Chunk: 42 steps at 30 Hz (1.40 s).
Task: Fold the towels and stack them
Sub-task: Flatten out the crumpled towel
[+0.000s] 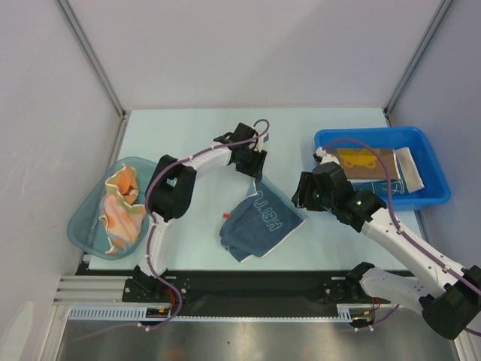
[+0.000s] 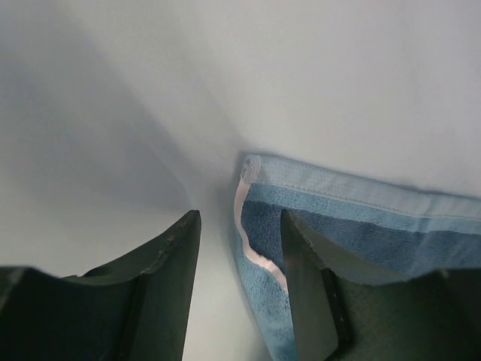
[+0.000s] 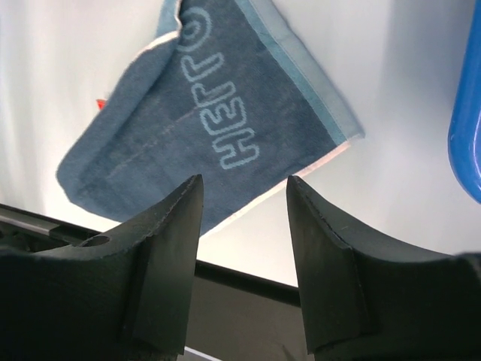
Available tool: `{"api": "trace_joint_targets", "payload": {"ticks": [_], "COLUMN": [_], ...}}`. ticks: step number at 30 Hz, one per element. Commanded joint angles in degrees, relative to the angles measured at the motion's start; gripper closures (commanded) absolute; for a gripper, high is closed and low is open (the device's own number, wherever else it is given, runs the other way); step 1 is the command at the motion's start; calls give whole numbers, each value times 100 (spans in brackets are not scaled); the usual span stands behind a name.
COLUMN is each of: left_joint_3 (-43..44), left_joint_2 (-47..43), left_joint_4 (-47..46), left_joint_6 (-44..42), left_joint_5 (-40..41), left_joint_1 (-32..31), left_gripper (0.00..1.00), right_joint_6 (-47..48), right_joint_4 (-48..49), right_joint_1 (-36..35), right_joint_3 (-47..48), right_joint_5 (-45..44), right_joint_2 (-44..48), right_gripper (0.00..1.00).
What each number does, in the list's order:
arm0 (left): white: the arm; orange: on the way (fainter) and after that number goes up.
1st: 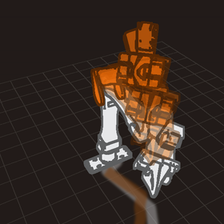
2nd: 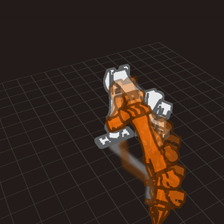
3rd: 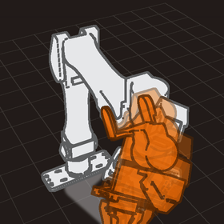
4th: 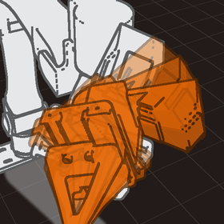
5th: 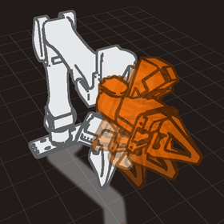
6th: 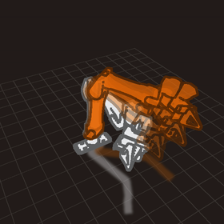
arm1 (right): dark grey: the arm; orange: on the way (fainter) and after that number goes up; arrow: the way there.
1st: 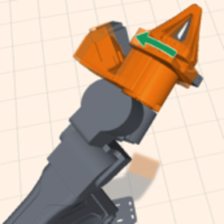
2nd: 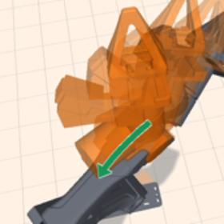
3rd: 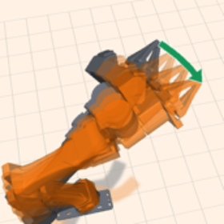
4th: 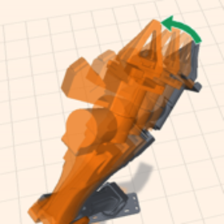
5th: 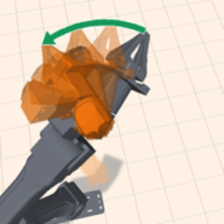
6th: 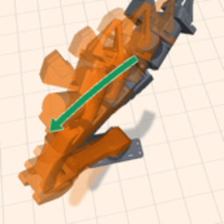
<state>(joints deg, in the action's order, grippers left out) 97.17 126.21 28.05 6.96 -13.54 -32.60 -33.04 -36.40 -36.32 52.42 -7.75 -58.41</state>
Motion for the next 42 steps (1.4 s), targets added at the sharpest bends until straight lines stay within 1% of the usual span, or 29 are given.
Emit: {"api": "trace_joint_targets", "payload": {"ticks": [1,3,4,8,11,12,14,15,17,18,19,20,21,22,23,24,25,27,28,31,33,34,36,37,40,42], "left_joint_3": [417,514,584,593,584,567,445,165,-170,-589,-828,-1048,-1459,-1681,-1892,-2286,-2481,-2885,-2957,-3098,-3317,-3362,-3388,-3362,-3274,-3283], "left_joint_2": [175,333,482,685,764,756,590,493,29,-174,-367,-761,-948,-1123,-1334,-1658,-1835,-2195,-2250,-2390,-2487,-2548,-2567,-2540,-2514,-2514], "left_joint_4": [-116,-107,-107,-124,-37,59,113,34,-45,-185,-282,-352,-449,-493,-555,-642,-704,-723,-644,-231,-326,-362,-432,-432,-388,-415], "left_joint_6": [-204,-178,-151,-134,-107,-99,-72,-72,-28,7,129,191,270,453,560,656,797,920,1052,1298,1351,1413,1405,1404,1413,1413], "left_joint_5": [-316,-403,-517,-527,-369,-325,-272,-263,-202,-123,-131,-149,-62,-18,9,1,-121,-18,314,913,906,897,818,818,748,721], "left_joint_1": [-18,-36,-36,-106,-124,-124,-124,-124,-98,-71,16,78,148,323,429,534,727,860,939,1123,1212,1290,1309,1309,1309,1309], "left_gripper": [48,49,51,55,62,71,84,93,100,100,100,100,100,100,100,100,100,100,100,100,100,100,100,100,100,100], "right_joint_6": [-63,-71,-71,-36,-45,-54,-54,-71,-132,-159,-177,-194,-194,-194,-160,-116,-80,7,43,131,166,209,254,263,254,193], "right_joint_4": [-7,10,10,19,2,2,-16,-7,36,72,185,273,431,476,494,537,607,687,818,1020,1117,1135,1275,1302,1241,1363], "right_joint_1": [-34,-34,-34,-34,-33,-34,-34,-34,-34,-34,-42,-51,-86,-112,-156,-191,-227,-236,-227,-140,45,98,238,274,336,327], "right_joint_3": [-144,-206,-215,-259,-276,-268,-277,-277,-276,-268,-250,-224,-198,-137,64,153,285,609,689,1006,1173,1313,1410,1507,1700,1727], "right_joint_5": [-175,-157,-157,-209,-244,-262,-315,-332,-333,-289,-245,-193,-122,-113,-139,-174,-157,-104,-130,-148,27,80,159,212,204,116], "right_joint_2": [146,198,199,216,216,216,199,181,94,50,-12,-160,-283,-389,-721,-898,-1074,-1617,-1803,-2498,-2884,-3217,-3544,-3850,-4334,-4450], "right_gripper": [48,48,49,49,50,50,50,50,50,51,51,51,52,51,51,50,49,46,46,48,49,50,52,52,53,55]}}
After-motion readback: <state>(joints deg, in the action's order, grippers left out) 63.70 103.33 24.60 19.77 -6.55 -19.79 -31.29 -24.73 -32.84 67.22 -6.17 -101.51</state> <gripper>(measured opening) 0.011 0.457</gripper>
